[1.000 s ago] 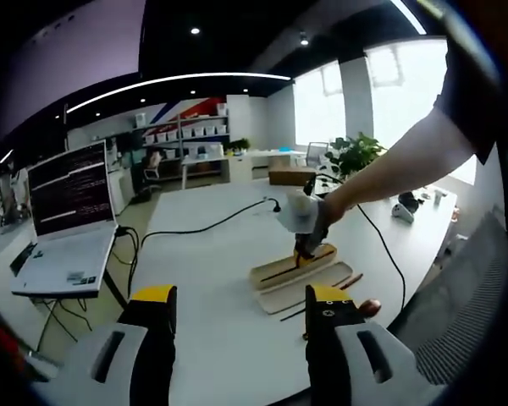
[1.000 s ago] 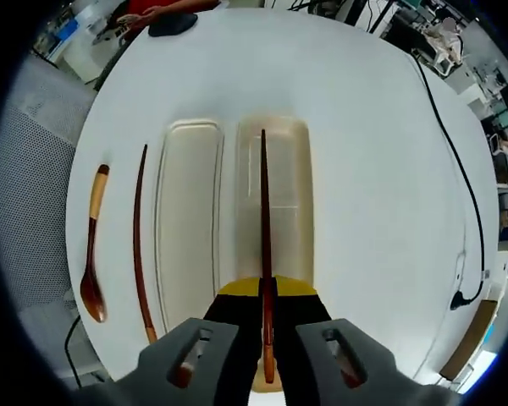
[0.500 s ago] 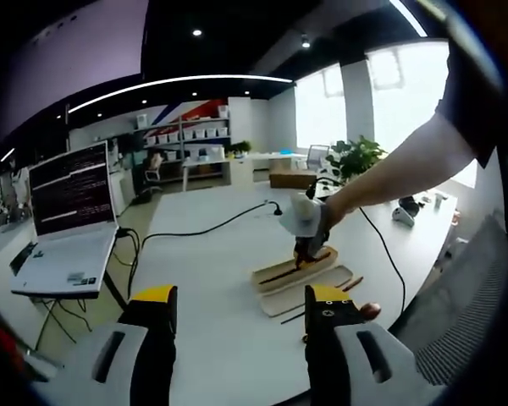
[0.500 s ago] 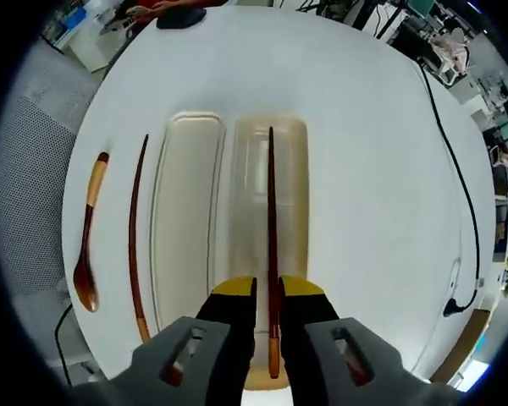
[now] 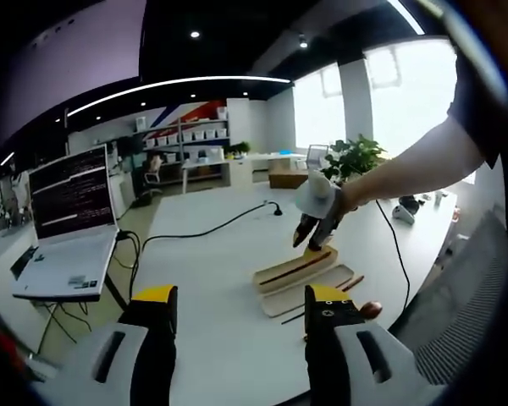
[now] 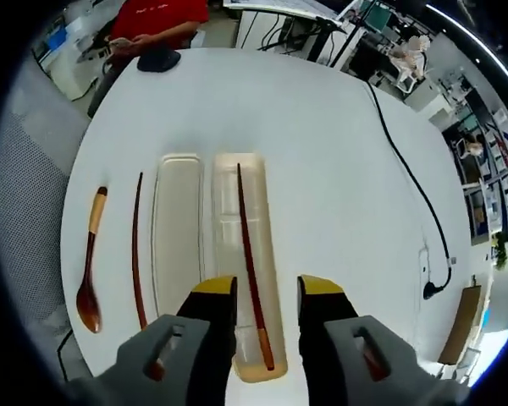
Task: Arrange the utensils inside the cutlery case until each visible utensil rests in its matching compartment.
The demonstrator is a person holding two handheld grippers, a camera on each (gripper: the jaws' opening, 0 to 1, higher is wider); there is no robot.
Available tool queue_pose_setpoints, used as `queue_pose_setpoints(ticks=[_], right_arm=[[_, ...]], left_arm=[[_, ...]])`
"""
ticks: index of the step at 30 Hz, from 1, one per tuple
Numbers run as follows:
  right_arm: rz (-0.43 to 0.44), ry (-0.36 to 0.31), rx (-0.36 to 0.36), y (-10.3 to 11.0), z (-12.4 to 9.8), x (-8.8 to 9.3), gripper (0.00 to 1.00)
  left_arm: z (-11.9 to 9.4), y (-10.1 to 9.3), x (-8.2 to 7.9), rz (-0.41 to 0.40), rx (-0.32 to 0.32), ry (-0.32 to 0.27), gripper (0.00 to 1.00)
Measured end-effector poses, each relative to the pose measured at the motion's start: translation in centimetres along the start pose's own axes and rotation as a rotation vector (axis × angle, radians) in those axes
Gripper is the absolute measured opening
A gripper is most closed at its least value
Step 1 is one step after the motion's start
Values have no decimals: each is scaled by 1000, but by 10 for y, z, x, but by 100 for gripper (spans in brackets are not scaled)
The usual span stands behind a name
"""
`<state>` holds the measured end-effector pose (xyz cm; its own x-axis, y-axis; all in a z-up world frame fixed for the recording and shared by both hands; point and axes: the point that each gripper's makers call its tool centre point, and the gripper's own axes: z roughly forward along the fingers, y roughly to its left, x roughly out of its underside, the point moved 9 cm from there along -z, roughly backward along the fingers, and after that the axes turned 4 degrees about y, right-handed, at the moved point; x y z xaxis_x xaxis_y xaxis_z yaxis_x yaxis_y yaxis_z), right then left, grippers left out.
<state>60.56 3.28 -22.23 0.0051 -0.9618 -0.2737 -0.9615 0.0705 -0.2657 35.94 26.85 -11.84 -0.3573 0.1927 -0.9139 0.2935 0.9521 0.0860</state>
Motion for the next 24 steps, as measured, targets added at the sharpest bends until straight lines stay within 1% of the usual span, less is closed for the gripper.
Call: queue_pose_setpoints(ticks=[2, 3, 4, 5, 8, 10, 13, 17, 24], right_arm=[[9, -11, 19, 2, -6, 2, 29], [13, -21, 41, 2, -9, 2, 29], [10, -47, 89, 0, -13, 2, 29], [11, -57, 110, 0, -16, 3, 29], [57, -121, 130, 1, -25, 4, 29], [52, -122, 142, 2, -31, 6, 29], [61, -174, 212, 0, -42, 6, 29], [101, -199, 233, 2, -54, 11, 30], [125, -228, 243, 12, -67, 16, 31]], left_arm=[[-1, 0, 0, 4, 0, -2, 62], [-1, 0, 0, 4, -1, -2, 62], [-1, 0, 0, 5, -1, -2, 62], [-1, 0, 0, 6, -1, -4, 62], [-2, 0, -1, 12, -1, -5, 62], [-2, -1, -1, 29, 1, -6, 62], [-2, 1, 0, 22, 3, -10, 62], [-2, 1, -1, 30, 3, -13, 62], [-2, 1, -1, 35, 8, -16, 62]])
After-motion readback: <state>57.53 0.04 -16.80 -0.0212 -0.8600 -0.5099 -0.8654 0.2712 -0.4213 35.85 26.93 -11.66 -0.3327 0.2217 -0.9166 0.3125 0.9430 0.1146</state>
